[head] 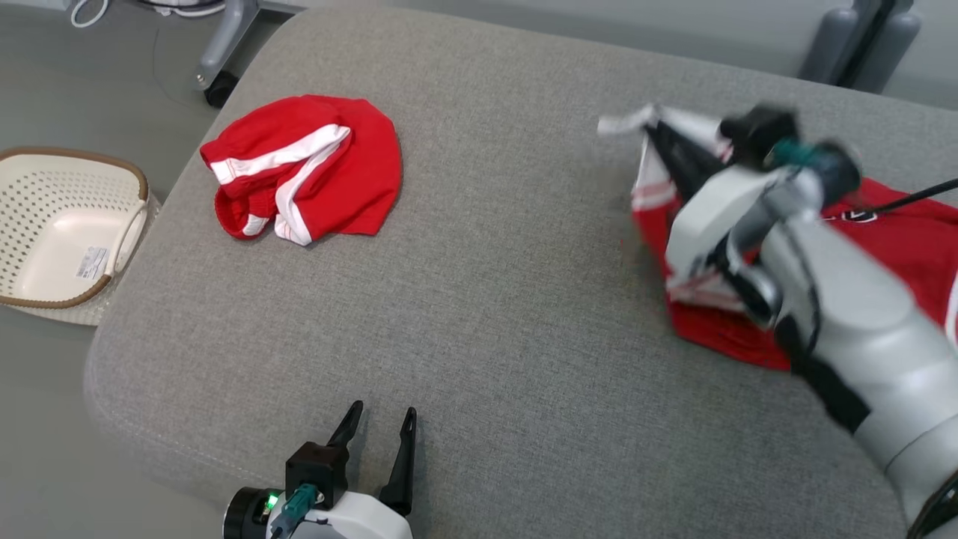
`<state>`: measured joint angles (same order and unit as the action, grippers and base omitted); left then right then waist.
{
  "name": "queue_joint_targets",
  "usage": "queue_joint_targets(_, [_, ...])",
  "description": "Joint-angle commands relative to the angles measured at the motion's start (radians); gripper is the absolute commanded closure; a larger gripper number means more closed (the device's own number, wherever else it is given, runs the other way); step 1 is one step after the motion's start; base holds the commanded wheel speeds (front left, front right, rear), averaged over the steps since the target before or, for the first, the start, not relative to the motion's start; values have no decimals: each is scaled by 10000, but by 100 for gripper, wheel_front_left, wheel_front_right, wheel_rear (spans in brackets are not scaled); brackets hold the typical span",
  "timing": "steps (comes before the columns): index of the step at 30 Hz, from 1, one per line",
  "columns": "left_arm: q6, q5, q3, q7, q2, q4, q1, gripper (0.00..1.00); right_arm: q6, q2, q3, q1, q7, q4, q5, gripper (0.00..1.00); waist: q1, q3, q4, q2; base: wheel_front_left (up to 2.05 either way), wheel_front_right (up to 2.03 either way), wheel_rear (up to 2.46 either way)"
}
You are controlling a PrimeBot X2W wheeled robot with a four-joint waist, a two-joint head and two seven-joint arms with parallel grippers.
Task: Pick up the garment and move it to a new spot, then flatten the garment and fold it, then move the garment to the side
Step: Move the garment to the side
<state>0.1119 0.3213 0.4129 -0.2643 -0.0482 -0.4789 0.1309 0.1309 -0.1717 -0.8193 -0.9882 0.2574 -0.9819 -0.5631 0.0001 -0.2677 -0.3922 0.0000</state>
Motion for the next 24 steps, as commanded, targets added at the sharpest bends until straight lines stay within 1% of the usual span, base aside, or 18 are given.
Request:
queue_joint_targets(1, [-60,-78,-44,-2,-43,-51,79,0,-3,-209,593,-475,87,545,12,100,-1,222,72,0,0,0,0])
queue_joint_targets(5, [-163,-131,91,-3,-44,-157,-13,0,-1,-325,1516,-1129,85,1632,490,100,-1,687,-156,0,0,0,0])
queue_joint_targets(7, [-183,-152,115,-2,-50,-227,-132,0,-1,-191,1853,-1611,85,2273,631,100,-1,921,-304,0,0,0,0])
queue_joint_targets(9, [-201,-180,131,-2,-43,-284,-240,0,-1,-84,2036,-1969,85,2933,747,100,-1,1121,-436,0,0,0,0])
queue_joint_targets(12, [-211,-236,63,-3,-41,-341,-354,0,-1,40,2049,-2555,84,4115,724,100,-1,1335,-565,0,0,0,0])
queue_joint_targets(15, [-220,-263,-89,-2,-38,-369,-502,0,-3,-54,2202,-2844,74,5125,531,100,-1,1426,-513,0,0,0,0])
queue_joint_targets(18, [-216,-311,-210,-2,-35,-387,-620,0,-3,-331,2308,-2392,69,5672,341,100,-1,1451,-283,0,0,0,0])
queue_joint_targets(19, [-216,-311,-210,-2,-35,-387,-620,0,-3,-331,2308,-2392,69,5672,341,100,-1,1451,-283,0,0,0,0])
queue_joint_targets(21, [-226,-344,-283,-2,-41,-387,-646,0,-3,-710,2164,-1999,67,5868,288,100,-1,1425,-52,0,0,0,0])
queue_joint_targets(24, [-226,-425,-392,-2,-40,-332,-615,0,-3,-1600,1948,-1049,68,5781,196,100,-1,1316,357,0,0,0,0])
